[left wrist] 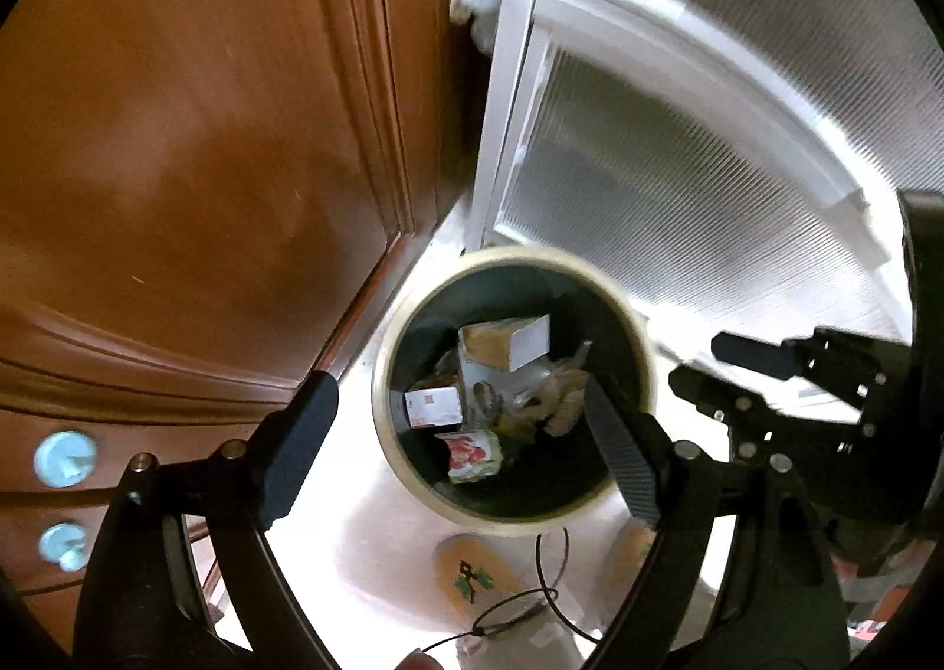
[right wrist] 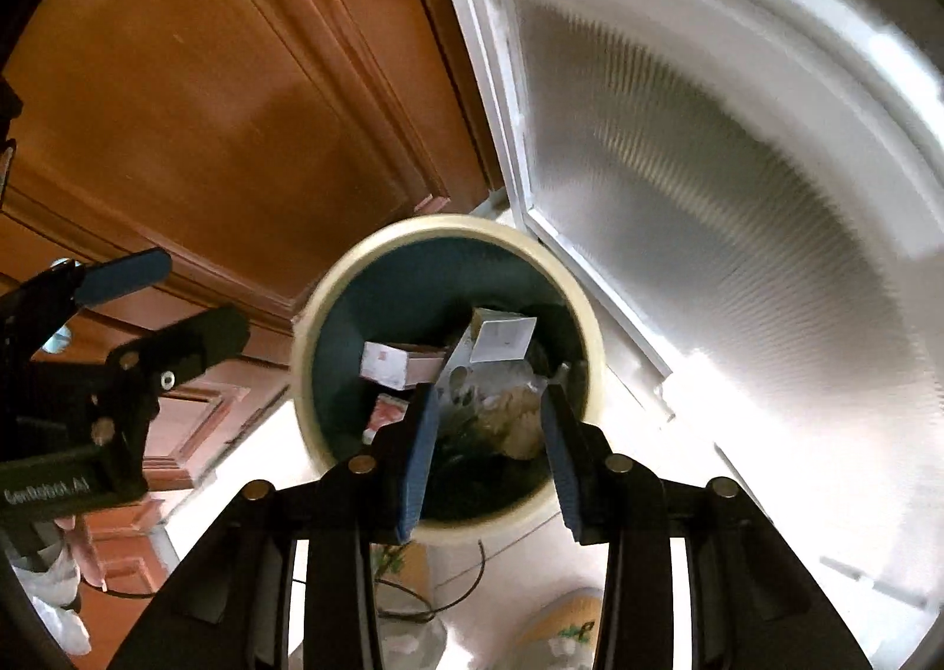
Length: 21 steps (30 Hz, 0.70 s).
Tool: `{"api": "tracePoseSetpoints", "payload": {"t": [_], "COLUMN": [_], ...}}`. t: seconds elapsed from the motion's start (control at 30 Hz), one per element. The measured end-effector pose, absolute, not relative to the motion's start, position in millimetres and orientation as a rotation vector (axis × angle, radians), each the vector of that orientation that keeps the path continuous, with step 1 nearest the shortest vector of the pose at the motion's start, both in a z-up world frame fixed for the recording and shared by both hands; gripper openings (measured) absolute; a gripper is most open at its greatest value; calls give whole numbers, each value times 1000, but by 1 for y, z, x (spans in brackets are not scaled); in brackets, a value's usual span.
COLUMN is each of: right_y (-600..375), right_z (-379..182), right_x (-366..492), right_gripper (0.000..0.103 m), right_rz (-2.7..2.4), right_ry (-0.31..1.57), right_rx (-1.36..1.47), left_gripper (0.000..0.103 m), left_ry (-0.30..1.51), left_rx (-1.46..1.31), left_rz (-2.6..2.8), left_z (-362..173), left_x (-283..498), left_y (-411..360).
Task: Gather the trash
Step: 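Raise both open tools back toward the counter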
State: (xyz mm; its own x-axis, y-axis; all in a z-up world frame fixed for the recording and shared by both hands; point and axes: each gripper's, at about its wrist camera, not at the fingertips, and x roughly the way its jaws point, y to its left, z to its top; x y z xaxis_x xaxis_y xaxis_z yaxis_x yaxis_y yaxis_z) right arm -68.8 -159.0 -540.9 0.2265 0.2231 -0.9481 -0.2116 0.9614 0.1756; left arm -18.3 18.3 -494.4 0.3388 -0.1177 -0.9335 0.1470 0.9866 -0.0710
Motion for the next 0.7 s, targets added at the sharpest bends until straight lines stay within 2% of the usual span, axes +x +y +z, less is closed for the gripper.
{"api": "tracePoseSetpoints", "payload": {"t": [0.27,0.43,0.7], "right_y": [-170,-178,-198], "right_z": [-420,-340,-200], "right_x": [-88,-98,-108], "right_gripper": [37,37,37], "right_rz": [287,302,356], "right_ry": [1268,1227,1106], "right_rx": [24,26,0], "left_gripper": [83,83,83], "left_ry": [1181,1127,1048], "left_rx": [-21,25,35], "left_rz": [-163,-126,-97], "left_z": [-387,-301,-186], "left_x": [-31,-50,-73], "left_y": [12,-5,-22]}}
